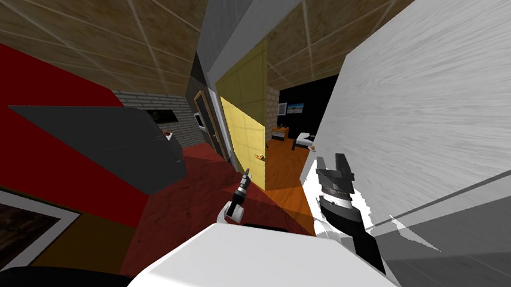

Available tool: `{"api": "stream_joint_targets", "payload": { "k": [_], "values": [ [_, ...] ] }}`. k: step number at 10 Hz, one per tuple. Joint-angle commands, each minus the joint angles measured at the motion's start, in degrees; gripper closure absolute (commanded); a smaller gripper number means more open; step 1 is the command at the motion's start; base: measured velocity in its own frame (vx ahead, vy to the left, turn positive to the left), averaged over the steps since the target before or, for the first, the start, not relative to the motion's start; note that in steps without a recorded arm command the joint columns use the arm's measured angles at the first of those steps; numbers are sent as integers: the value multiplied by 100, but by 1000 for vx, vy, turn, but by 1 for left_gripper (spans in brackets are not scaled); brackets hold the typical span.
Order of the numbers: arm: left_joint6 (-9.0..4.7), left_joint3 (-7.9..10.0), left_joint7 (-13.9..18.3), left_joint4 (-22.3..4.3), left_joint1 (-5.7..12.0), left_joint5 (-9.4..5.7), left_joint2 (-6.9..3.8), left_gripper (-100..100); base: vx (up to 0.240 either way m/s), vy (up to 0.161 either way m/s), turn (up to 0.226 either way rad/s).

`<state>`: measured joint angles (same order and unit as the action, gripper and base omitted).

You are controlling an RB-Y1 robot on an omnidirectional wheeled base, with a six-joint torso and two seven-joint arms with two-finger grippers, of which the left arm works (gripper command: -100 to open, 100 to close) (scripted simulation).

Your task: Push the door open

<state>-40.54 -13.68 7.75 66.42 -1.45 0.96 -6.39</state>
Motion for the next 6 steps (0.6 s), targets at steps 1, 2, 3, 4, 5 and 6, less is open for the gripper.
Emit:
{"api": "stream_joint_targets", "payload": {
  "k": [1, 2, 3, 4, 5, 6],
  "values": [
    [-26, -55, 9, -162, 60, 11, 9, -100, 68, 76, -72],
    [-48, -85, 18, -276, 105, 16, 10, -100, 67, 73, -52],
    [-71, -116, 26, -391, 149, 21, 12, -100, 60, 75, -58],
    [-94, -146, 34, -505, 193, 27, 14, -100, 55, 73, -76],
    [-116, -176, 42, -617, 237, 31, 16, -100, 59, 89, -73],
    [-137, -203, 50, -721, 277, 36, 19, -100, 79, 87, -53]
  ]
}}
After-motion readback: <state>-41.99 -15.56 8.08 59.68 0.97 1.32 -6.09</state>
